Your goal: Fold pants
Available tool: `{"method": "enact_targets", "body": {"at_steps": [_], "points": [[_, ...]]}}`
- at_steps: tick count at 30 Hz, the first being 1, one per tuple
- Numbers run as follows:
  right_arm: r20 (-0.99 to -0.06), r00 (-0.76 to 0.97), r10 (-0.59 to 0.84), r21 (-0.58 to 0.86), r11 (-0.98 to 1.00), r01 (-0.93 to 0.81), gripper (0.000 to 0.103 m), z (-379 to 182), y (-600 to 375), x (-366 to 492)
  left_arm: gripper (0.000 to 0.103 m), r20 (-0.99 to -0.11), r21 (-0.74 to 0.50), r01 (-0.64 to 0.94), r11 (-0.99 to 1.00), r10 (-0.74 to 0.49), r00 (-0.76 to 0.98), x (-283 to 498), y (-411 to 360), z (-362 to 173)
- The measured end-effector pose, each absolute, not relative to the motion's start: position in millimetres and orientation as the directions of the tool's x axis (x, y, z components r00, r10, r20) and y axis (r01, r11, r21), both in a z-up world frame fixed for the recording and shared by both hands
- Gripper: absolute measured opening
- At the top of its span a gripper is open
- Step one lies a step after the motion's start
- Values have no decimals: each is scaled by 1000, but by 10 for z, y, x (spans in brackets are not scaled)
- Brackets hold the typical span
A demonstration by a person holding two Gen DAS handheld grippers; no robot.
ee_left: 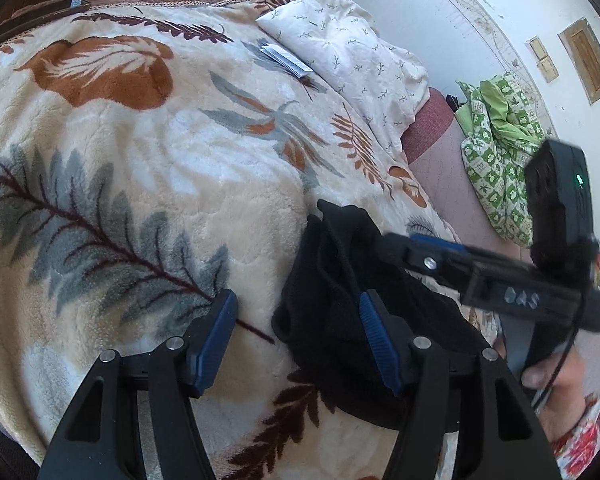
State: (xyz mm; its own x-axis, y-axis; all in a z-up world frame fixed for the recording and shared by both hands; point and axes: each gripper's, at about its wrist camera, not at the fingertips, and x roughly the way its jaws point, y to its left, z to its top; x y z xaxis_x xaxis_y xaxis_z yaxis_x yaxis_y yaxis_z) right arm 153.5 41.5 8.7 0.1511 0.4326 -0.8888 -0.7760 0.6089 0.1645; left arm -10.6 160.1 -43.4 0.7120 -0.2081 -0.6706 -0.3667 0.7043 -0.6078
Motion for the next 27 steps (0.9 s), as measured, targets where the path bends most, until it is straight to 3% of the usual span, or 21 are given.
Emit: {"method": "enact_targets", "body": {"at_steps": [7, 11, 13, 15, 16, 18, 27], "points": [[-935, -11, 355, 216, 543, -812, 81, -290, 977, 1717, 63, -648, -654, -318, 687, -291, 704, 8, 1506, -486], [-945, -59, 322, 217, 480, -850, 82, -395, 1060, 1557, 69, -651, -633, -313, 708, -268, 710, 106, 1420, -501], [-947, -68, 313, 213, 456, -864, 76, -393, 1087, 1502, 69, -665, -599, -314, 737, -239, 708, 160, 1341, -489], [-950, -65, 306, 205, 453, -867, 53, -372, 1083, 1495, 28, -675, -565, -297, 770, -224, 703, 179, 1263, -464], [-951, -59, 303, 199, 456, -867, 48, -350, 1061, 1501, 19, -680, -565, -289, 773, -237, 694, 194, 1251, -471], [-948, -55, 313, 201, 455, -868, 36, -290, 1010, 1507, 19, -645, -615, -267, 742, -279, 711, 153, 1282, -462], [-913, 25, 407, 176, 448, -876, 33, 162, 665, 1387, 18, -562, -677, -176, 715, -348, 750, 91, 1157, -169]]}}
